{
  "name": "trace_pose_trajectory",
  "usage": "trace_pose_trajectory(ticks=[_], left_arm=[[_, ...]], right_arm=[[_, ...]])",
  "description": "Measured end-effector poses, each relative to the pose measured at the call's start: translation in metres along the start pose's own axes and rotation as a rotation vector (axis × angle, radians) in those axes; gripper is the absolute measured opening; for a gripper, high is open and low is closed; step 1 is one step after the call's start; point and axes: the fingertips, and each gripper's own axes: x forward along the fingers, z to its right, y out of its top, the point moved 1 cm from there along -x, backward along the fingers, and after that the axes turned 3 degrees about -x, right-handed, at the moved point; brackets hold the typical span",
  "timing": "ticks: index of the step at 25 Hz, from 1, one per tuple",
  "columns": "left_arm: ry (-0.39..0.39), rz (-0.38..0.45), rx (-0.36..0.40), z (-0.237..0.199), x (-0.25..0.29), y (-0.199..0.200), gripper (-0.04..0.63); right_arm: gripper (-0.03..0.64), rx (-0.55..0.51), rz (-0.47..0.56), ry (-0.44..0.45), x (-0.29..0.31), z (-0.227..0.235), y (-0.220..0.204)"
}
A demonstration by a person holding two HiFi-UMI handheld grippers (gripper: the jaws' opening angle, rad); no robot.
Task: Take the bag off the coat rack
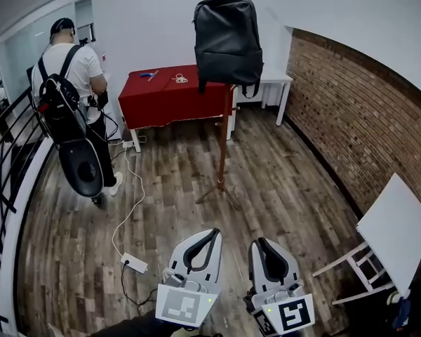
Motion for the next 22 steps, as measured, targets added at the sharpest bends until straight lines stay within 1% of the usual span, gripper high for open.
trace_pose_trajectory(ticks=[3,7,11,14,17,22], left_arm=[[-0.007,0.023,-0.019,-0.033,0.032,-0.003,0.009],[-0.003,0.015,-0.029,-0.078,0.065,-0.014,0.009],[-0.018,-0.026,-0.034,-0.110,0.090,-0.023,0.009],[-0.015,-0.005,-0.049,-0.134,0.111,-0.020,0.009],[-0.015,0.012,-0.066,-0.148,0.126,-0.022,0.009],[-0.038,0.009,-0.078,-0.153,0.145,-0.029,0.009]], right_arm=[[0.035,-0.018,0.020,0.007,0.038,0.013,-0.006],[0.035,-0.021,-0.002,-0.007,0.091,0.024,-0.020],[0.035,-0.040,-0.023,-0.023,0.138,0.030,-0.028],[0.035,-0.052,-0.042,-0.030,0.172,0.035,-0.029],[0.035,-0.064,-0.063,-0.033,0.193,0.037,-0.035],[0.035,-0.079,-0.067,-0.046,0.209,0.047,-0.036]])
